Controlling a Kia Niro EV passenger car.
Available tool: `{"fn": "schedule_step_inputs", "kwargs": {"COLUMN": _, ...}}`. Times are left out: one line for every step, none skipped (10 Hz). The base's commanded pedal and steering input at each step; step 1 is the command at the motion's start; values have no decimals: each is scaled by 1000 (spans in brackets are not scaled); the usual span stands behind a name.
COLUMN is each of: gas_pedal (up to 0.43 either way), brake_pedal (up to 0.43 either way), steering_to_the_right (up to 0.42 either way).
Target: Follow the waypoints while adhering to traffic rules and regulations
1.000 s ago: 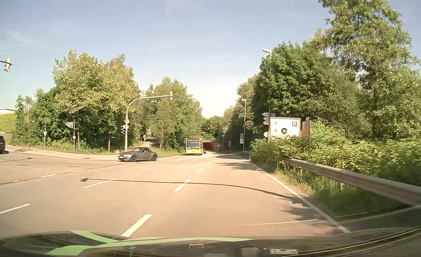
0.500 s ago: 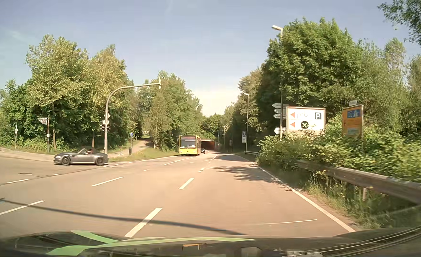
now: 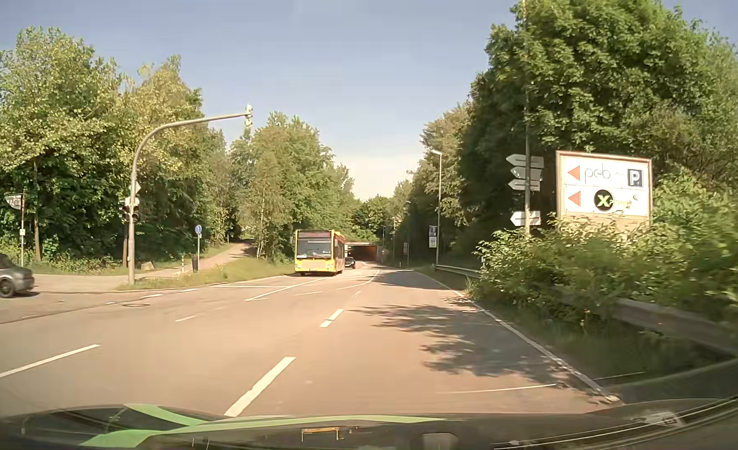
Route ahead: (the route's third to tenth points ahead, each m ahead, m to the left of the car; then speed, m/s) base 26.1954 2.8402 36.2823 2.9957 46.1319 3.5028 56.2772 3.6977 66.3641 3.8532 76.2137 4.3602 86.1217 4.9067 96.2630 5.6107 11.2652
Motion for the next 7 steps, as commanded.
{"fn": "schedule_step_inputs", "kwargs": {"gas_pedal": 67, "brake_pedal": 0, "steering_to_the_right": -2}}
{"fn": "schedule_step_inputs", "kwargs": {"gas_pedal": 67, "brake_pedal": 0, "steering_to_the_right": -2}}
{"fn": "schedule_step_inputs", "kwargs": {"gas_pedal": 67, "brake_pedal": 0, "steering_to_the_right": -2}}
{"fn": "schedule_step_inputs", "kwargs": {"gas_pedal": 67, "brake_pedal": 0, "steering_to_the_right": -2}}
{"fn": "schedule_step_inputs", "kwargs": {"gas_pedal": 67, "brake_pedal": 0, "steering_to_the_right": -2}}
{"fn": "schedule_step_inputs", "kwargs": {"gas_pedal": 59, "brake_pedal": 0, "steering_to_the_right": -2}}
{"fn": "schedule_step_inputs", "kwargs": {"gas_pedal": 59, "brake_pedal": 0, "steering_to_the_right": -2}}
